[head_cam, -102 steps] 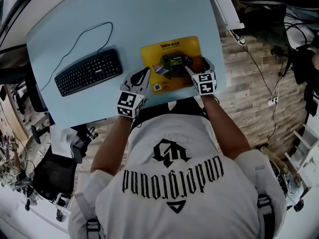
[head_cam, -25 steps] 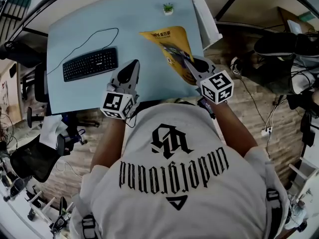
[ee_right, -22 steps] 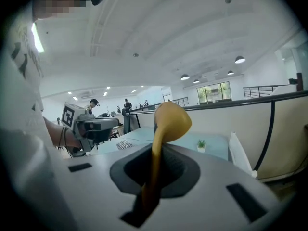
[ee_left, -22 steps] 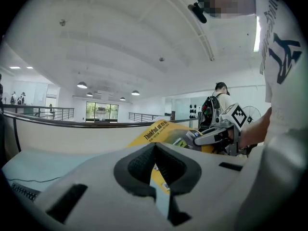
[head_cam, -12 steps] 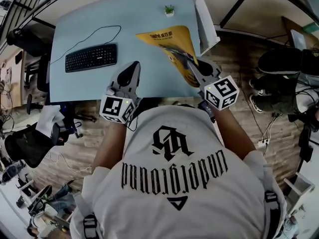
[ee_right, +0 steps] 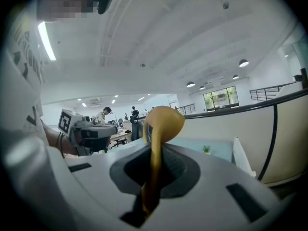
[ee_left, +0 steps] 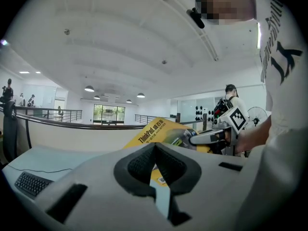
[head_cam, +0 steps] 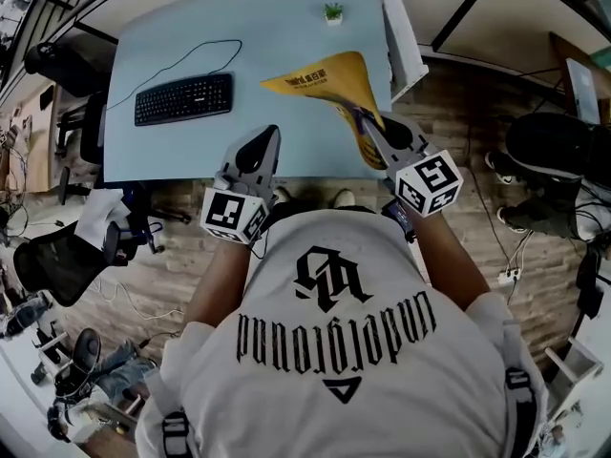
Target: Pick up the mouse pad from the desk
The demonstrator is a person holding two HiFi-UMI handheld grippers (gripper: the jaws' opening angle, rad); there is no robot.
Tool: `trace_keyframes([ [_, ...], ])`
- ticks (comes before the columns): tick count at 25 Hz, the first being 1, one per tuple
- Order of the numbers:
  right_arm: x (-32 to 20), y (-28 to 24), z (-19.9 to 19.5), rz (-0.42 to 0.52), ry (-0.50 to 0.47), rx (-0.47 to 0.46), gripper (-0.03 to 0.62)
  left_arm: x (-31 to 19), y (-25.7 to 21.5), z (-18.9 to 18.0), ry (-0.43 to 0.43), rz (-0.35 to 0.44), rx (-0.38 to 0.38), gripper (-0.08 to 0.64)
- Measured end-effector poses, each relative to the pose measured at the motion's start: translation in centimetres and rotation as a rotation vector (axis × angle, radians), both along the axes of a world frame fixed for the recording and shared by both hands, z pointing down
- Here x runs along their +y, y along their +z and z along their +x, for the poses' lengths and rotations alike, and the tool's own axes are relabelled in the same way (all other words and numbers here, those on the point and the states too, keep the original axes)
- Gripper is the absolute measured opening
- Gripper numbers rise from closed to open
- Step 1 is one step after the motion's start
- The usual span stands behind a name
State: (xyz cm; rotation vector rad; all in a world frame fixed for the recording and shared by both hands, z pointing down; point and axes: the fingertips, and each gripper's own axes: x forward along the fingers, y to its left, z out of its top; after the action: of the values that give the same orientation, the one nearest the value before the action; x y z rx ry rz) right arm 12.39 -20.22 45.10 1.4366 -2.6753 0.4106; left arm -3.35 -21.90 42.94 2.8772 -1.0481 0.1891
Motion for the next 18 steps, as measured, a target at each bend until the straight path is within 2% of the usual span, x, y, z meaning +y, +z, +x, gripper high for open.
trace_keyframes([
  [8,0.9,-1.6,-2.9,0.025,0.032,0.009,0.023,0.2,-1.2,-2.6,0.031,0.008,0.027,0.008],
  [18,1.7,-3.6,-10.1,0.04,0.104,0.016,0.023,0.5,-2.7,-10.8,0.083,0.022,0.057,0.008],
])
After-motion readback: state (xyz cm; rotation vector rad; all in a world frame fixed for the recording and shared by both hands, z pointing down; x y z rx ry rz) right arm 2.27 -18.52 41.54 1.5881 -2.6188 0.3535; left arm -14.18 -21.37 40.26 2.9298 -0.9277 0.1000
